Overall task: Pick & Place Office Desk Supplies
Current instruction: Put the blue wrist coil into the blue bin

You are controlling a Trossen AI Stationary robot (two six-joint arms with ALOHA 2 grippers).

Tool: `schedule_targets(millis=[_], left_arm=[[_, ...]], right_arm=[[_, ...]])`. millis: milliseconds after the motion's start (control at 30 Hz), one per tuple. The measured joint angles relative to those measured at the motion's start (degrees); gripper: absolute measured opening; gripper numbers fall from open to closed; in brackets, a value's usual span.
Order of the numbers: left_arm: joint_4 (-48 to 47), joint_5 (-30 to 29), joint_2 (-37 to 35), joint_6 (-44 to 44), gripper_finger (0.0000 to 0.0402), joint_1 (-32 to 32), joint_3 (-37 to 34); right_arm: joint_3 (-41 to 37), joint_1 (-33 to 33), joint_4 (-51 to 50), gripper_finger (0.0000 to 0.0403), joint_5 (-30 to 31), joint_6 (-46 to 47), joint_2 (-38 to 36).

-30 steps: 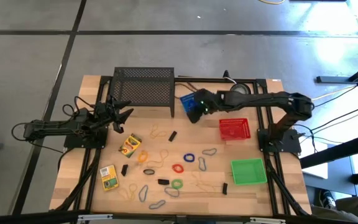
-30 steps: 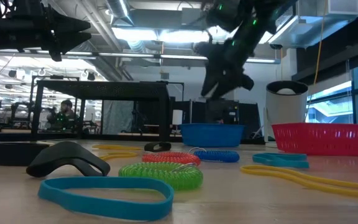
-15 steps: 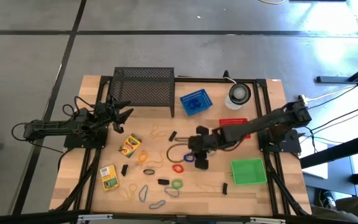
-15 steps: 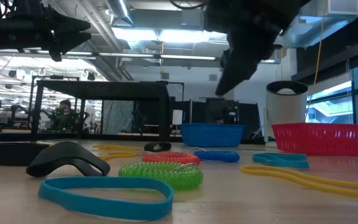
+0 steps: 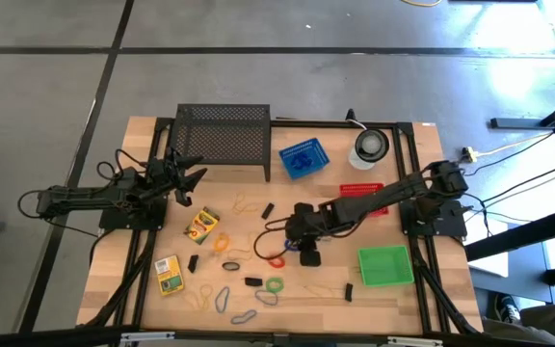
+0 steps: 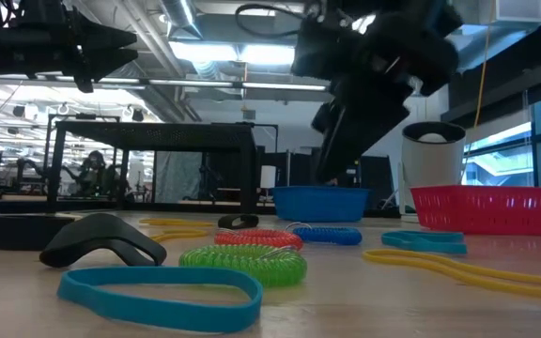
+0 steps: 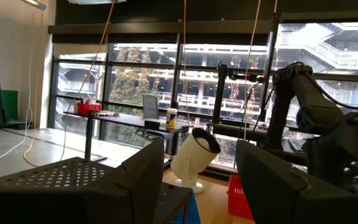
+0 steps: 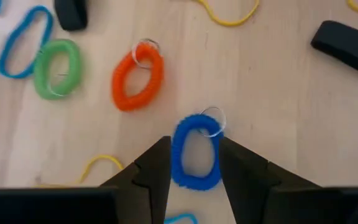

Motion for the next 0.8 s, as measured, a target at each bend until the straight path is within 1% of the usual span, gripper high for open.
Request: schedule_targets(millis=[267,500,633,800], left_arm=[[0.02,0.0,0.01,0.0,0.0194,0.0,0.0],[0.02,0.0,0.01,-0.01,0.0194,0.0,0.0],[0.02,0.0,0.0,0.0,0.0194,0.0,0.0],[0.02,0.0,-0.01,0.0,0.0194,0.01,0.0]], right_arm=[[0.0,-3.35,0.66,0.0132,-5.37,-5.1,1.94],[0.0,-4.76,0.22,0.0132,-5.71,-6.46,2.1],[0.0,-4.74,0.23,0.0132,-5.75,-6.48,3.72],[-0.02,-4.74,0.86,0.0132,-7.8,-6.51,5.29]])
